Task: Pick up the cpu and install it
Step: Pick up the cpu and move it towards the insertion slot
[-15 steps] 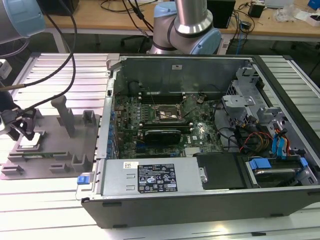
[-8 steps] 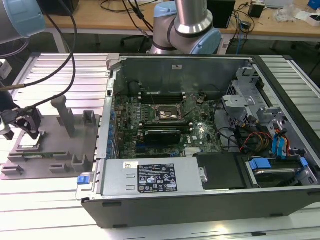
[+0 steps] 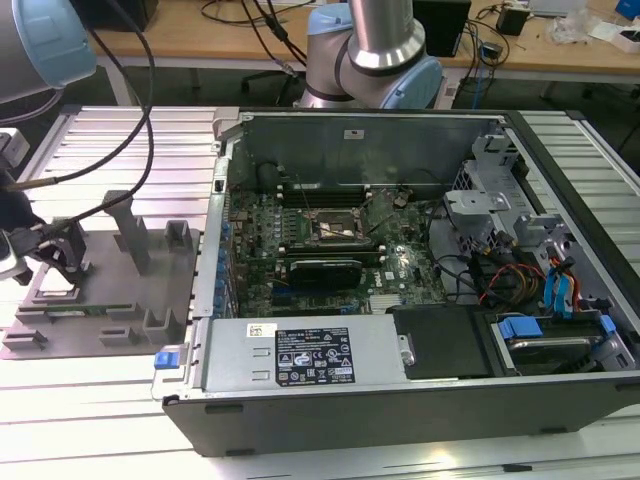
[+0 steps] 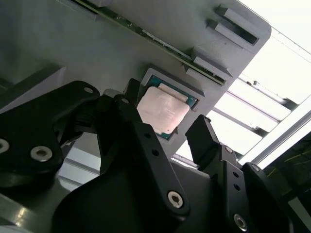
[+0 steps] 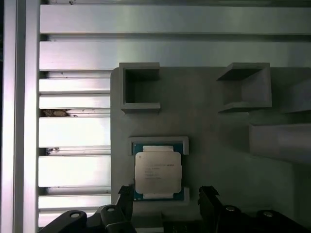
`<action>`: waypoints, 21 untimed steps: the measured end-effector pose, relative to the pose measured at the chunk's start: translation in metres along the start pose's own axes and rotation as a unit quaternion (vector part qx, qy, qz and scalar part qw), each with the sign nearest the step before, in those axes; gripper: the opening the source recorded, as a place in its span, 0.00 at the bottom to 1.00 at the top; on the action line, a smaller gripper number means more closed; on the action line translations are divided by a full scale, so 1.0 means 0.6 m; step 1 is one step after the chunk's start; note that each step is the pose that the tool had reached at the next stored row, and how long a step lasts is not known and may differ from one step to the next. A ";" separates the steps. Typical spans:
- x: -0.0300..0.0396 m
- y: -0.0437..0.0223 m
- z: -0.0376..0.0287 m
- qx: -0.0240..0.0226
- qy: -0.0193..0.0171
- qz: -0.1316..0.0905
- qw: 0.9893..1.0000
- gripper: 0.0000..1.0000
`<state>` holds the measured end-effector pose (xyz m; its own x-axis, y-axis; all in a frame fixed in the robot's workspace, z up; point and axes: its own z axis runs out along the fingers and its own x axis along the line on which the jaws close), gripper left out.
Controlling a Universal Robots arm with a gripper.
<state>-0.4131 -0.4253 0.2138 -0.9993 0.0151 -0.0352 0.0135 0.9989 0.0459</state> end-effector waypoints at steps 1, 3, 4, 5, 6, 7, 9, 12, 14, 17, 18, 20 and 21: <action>0.000 0.000 0.003 0.000 0.000 0.000 1.000 0.66; 0.000 0.003 0.007 0.000 0.000 0.000 1.000 0.66; 0.000 0.004 0.009 0.000 0.000 0.000 1.000 0.66; 0.001 0.006 0.010 0.000 0.000 0.000 1.000 0.66; 0.001 0.008 0.011 0.000 0.000 0.000 1.000 0.66; 0.001 0.009 0.013 0.000 0.000 0.000 1.000 0.66; 0.002 0.012 0.017 0.000 0.000 0.000 1.000 0.66; 0.004 0.012 0.022 0.000 0.000 -0.002 1.000 0.66; 0.005 0.013 0.026 0.000 0.000 -0.003 1.000 0.66; 0.005 0.015 0.032 0.000 0.000 -0.004 1.000 0.66; 0.005 0.017 0.034 0.000 0.000 -0.005 1.000 0.66; 0.008 0.019 0.039 0.000 0.000 -0.005 1.000 0.66; 0.008 0.019 0.041 0.000 0.000 -0.006 1.000 0.66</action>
<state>-0.4172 -0.4127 0.1896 -0.9994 0.0039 -0.0353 0.0022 0.9989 0.0460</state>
